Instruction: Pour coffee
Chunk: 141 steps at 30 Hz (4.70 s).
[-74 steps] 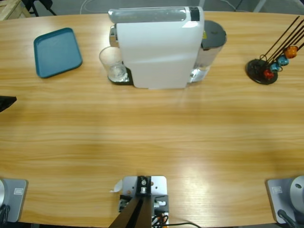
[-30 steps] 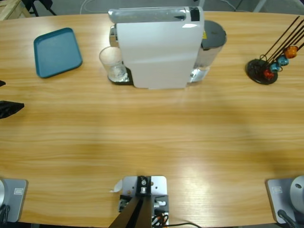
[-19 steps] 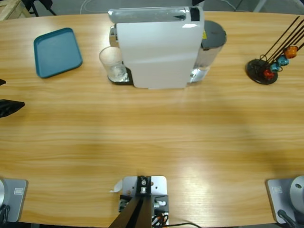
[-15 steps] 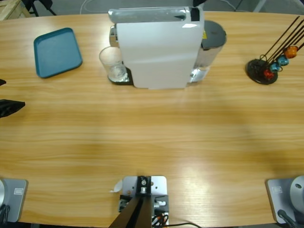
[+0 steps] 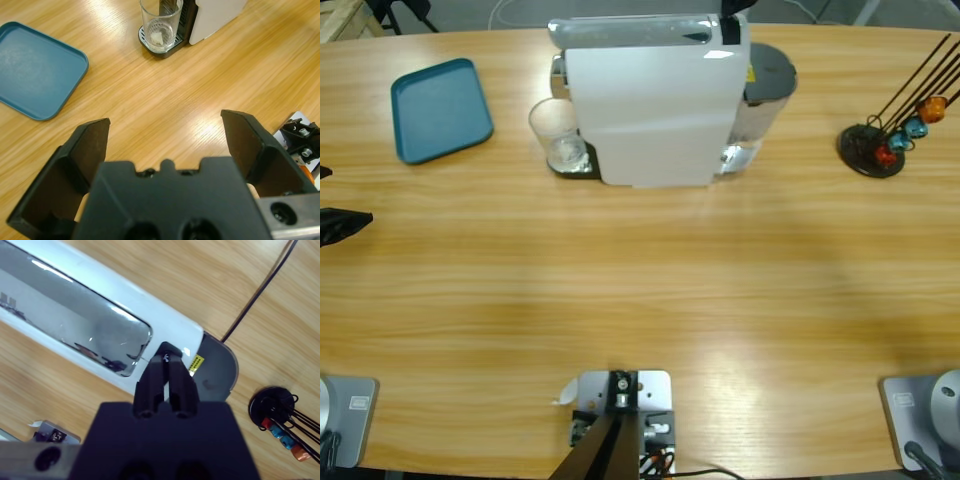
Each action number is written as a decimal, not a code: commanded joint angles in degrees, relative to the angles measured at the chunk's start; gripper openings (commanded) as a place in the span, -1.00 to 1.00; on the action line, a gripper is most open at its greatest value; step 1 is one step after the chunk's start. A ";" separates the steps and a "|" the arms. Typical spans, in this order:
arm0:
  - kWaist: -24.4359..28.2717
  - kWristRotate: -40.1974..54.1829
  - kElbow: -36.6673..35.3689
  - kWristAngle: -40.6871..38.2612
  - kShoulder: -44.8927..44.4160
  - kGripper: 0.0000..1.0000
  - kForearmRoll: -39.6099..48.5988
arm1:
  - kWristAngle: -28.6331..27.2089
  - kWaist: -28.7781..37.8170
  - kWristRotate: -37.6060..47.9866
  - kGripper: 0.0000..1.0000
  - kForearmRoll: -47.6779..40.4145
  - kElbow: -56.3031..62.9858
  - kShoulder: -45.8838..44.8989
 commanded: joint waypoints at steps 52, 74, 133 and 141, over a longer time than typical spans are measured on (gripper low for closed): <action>-4.29 0.23 5.37 4.16 2.33 0.94 -7.27 | -2.53 2.71 6.23 1.00 3.60 1.55 -5.65; -4.00 -5.42 5.74 0.12 -17.94 1.00 -1.04 | -0.67 2.71 -0.14 1.00 -7.45 25.68 -28.69; -0.42 3.79 -2.68 -1.37 5.61 1.00 -10.89 | 6.17 -1.77 -2.77 1.00 -48.69 88.47 -62.41; 0.60 5.97 -2.59 -1.29 5.65 1.00 -11.01 | 6.26 -1.86 -2.81 1.00 -48.69 88.47 -61.95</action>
